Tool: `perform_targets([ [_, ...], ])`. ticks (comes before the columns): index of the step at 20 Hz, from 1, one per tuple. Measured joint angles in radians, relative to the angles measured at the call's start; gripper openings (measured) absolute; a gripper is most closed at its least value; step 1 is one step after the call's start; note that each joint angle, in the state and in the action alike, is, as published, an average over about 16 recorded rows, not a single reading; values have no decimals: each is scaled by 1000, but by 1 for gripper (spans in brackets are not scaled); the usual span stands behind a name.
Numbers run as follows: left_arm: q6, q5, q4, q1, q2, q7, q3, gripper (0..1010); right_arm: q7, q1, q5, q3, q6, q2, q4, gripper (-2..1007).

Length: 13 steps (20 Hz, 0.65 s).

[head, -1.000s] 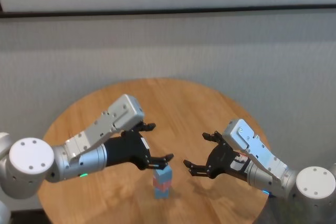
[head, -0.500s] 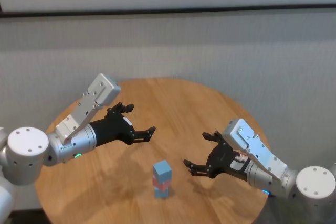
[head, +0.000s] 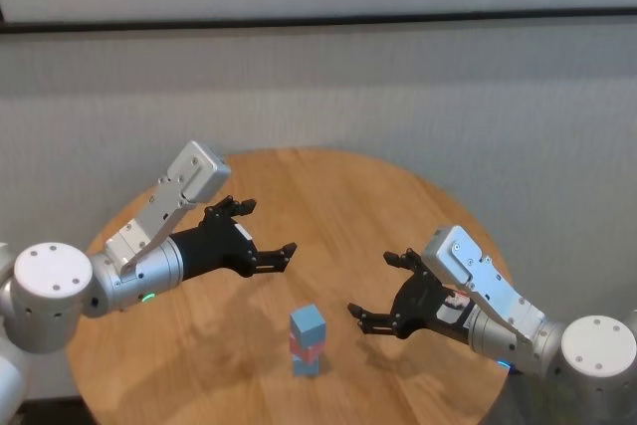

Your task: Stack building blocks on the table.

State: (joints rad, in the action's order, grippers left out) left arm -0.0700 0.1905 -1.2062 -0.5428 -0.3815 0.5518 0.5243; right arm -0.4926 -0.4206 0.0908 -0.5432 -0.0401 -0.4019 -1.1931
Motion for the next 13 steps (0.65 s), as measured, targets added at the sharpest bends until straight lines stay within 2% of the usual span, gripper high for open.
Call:
perform_targets([
  [13, -4, 0, -10, 4, -3, 2, 2, 1003, 0, 0, 0, 0, 0, 0, 0, 1001],
])
